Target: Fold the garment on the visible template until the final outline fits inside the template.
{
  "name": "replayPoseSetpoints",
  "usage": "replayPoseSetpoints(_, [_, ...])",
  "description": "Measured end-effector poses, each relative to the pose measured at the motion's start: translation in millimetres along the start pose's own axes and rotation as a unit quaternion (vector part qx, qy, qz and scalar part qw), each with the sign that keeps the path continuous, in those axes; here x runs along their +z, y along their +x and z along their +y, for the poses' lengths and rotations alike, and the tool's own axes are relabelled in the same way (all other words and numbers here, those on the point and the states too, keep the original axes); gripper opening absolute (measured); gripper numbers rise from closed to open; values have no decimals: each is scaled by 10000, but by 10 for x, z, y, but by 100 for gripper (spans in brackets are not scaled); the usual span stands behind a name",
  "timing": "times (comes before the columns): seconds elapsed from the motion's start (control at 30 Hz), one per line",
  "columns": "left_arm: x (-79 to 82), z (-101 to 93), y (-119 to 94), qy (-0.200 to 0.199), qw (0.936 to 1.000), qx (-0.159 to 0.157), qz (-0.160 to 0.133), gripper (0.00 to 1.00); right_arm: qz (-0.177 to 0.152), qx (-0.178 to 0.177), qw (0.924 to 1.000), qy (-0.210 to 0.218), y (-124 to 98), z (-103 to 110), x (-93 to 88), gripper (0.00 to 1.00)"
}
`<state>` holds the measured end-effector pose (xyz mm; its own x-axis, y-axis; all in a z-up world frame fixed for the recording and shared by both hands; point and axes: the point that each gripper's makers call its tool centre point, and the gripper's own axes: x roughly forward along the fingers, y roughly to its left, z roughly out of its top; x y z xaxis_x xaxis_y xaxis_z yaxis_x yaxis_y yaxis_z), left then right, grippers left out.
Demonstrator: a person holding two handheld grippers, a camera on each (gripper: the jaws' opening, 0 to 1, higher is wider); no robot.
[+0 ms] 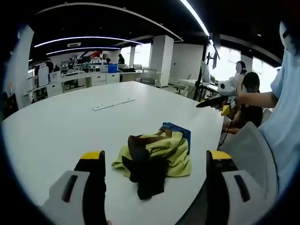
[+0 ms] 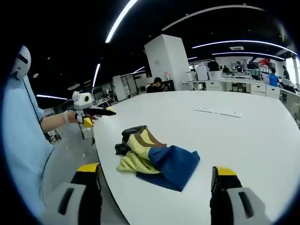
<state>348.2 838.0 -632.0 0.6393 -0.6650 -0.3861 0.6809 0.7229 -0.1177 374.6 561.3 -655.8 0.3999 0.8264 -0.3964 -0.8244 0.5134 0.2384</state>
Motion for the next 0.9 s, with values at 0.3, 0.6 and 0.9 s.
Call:
replayPoseSetpoints(0.3, [-27, 16, 11, 36, 10000, 2, 48, 84, 98, -20, 9999, 13, -10, -4, -42, 97])
replayPoseSetpoints(0.6, [-13, -19, 23, -11, 10000, -28, 13, 83, 199, -41, 9998, 7, 11, -9, -59, 93])
replayPoseSetpoints(0.9, [-17, -30, 27, -69, 10000, -54, -18, 81, 226, -21, 9997, -20, 35, -2, -49, 89])
